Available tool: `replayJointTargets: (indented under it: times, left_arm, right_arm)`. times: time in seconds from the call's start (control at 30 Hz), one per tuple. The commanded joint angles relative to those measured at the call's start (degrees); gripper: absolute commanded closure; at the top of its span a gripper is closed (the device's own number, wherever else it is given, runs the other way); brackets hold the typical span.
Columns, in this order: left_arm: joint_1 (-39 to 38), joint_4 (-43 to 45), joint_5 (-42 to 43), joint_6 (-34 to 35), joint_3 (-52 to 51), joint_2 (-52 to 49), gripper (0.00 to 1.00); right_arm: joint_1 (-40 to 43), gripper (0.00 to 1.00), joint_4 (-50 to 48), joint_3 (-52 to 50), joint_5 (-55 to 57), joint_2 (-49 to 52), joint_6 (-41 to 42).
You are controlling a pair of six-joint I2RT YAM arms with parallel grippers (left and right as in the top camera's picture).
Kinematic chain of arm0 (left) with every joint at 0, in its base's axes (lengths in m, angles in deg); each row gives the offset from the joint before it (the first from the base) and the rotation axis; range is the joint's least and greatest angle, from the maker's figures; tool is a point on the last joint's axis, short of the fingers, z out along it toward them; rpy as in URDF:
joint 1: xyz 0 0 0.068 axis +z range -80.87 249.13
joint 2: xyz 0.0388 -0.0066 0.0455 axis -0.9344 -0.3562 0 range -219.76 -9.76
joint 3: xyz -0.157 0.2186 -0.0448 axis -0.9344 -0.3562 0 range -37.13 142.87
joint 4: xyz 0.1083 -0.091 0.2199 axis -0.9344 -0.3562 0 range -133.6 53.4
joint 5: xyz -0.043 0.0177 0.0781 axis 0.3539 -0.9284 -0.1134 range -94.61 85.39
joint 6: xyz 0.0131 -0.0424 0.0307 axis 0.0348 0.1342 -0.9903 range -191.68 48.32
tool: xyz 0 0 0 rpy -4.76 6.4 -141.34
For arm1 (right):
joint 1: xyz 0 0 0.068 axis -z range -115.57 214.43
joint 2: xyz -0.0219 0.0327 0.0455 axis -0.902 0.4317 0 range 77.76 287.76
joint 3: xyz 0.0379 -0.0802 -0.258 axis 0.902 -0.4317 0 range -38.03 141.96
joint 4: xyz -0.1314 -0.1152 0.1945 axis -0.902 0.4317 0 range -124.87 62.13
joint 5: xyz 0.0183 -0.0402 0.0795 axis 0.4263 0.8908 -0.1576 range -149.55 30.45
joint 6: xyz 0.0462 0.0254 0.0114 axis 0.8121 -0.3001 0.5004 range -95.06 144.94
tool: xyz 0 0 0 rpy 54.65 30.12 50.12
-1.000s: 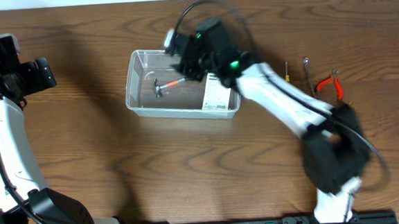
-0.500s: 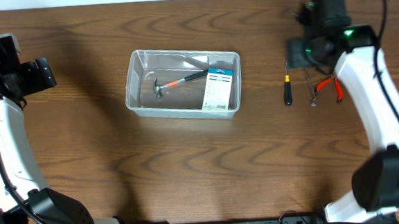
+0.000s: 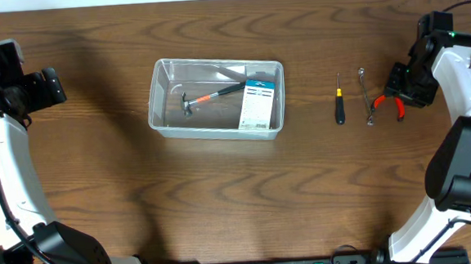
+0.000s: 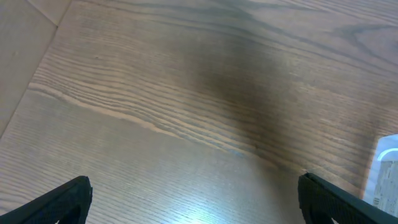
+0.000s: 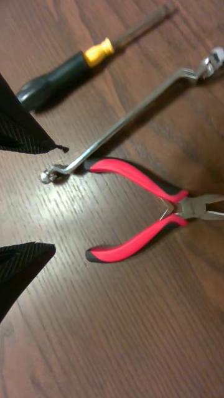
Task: Pack container
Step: 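Release the hammer and move the right gripper to the pliers, then grasp the red-handled pliers with the right gripper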
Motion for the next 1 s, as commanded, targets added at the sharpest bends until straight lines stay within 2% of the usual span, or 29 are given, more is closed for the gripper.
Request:
replayJointTargets:
  times: [0.0, 0.23, 0.33, 0.97]
  left_arm:
    - [0.2, 0.0, -0.1, 0.3, 0.3, -0.4, 0.02]
    - [0.2, 0.0, -0.1, 0.3, 0.3, -0.4, 0.02]
    - [0.2, 0.0, -0.1, 0.3, 0.3, -0.4, 0.02]
    - [0.2, 0.0, -0.1, 0.3, 0.3, -0.4, 0.02]
  right_arm:
    - [0.1, 0.52, -1.0, -0.2, 1.7, 3.7, 1.1]
    - [0.2, 0.56, -2.1, -0.2, 1.4, 6.9, 1.2]
    - [0.2, 0.59, -3.3, -0.2, 1.4, 7.1, 4.2]
    - [-1.2, 0.58, -7.7, -0.2, 1.5, 11.5, 15.9]
